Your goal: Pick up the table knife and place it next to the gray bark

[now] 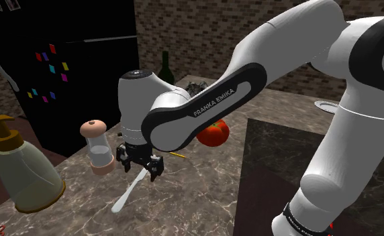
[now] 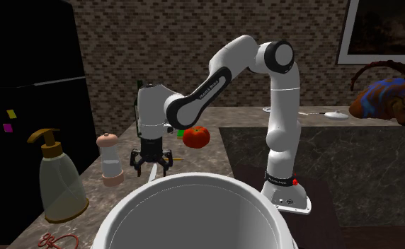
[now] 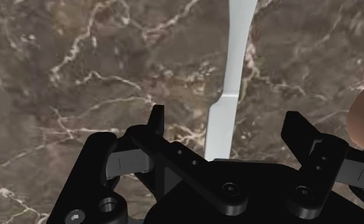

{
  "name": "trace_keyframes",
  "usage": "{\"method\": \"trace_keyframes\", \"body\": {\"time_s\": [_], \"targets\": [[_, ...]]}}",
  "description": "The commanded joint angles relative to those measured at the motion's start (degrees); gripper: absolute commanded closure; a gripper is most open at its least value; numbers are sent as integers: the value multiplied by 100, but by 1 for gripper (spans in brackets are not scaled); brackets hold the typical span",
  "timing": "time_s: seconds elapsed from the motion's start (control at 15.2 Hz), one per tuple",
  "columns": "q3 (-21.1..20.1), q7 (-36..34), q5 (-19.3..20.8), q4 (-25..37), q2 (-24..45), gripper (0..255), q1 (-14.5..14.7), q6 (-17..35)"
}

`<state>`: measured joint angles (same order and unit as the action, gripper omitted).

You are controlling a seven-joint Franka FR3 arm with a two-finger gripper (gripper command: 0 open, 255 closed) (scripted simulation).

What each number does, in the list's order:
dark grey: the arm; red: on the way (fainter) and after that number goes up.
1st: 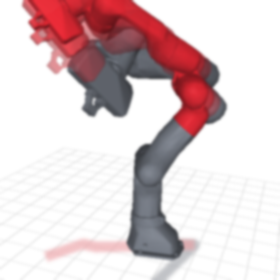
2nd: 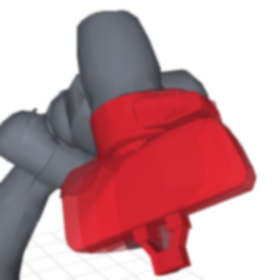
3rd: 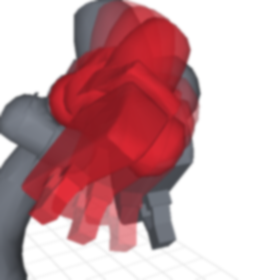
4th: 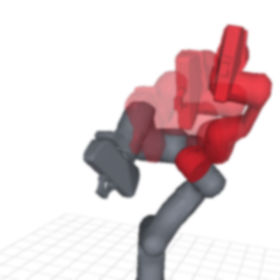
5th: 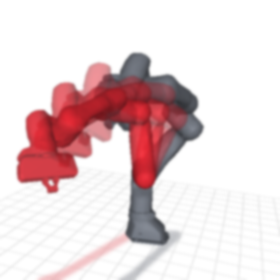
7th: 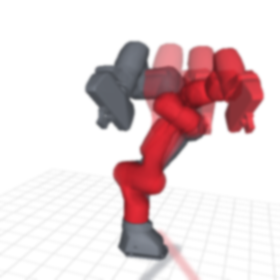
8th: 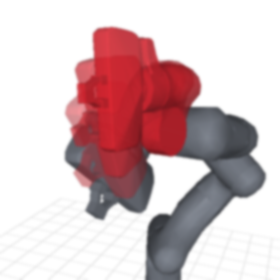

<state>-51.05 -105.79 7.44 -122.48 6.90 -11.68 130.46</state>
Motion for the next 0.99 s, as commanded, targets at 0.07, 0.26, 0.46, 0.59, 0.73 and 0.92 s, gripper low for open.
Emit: {"method": "trace_keyframes", "body": {"time_s": [0.07,0.26,0.46,0.59,0.73,0.92], "targets": [[0,-15,13,-6,10,0,7,13],[0,-14,12,-6,9,0,7,12],[0,-14,12,-6,9,255,7,12],[0,-14,12,-6,9,255,7,12],[0,-14,12,-6,9,255,7,12],[0,-15,13,-6,10,255,7,13]]}}
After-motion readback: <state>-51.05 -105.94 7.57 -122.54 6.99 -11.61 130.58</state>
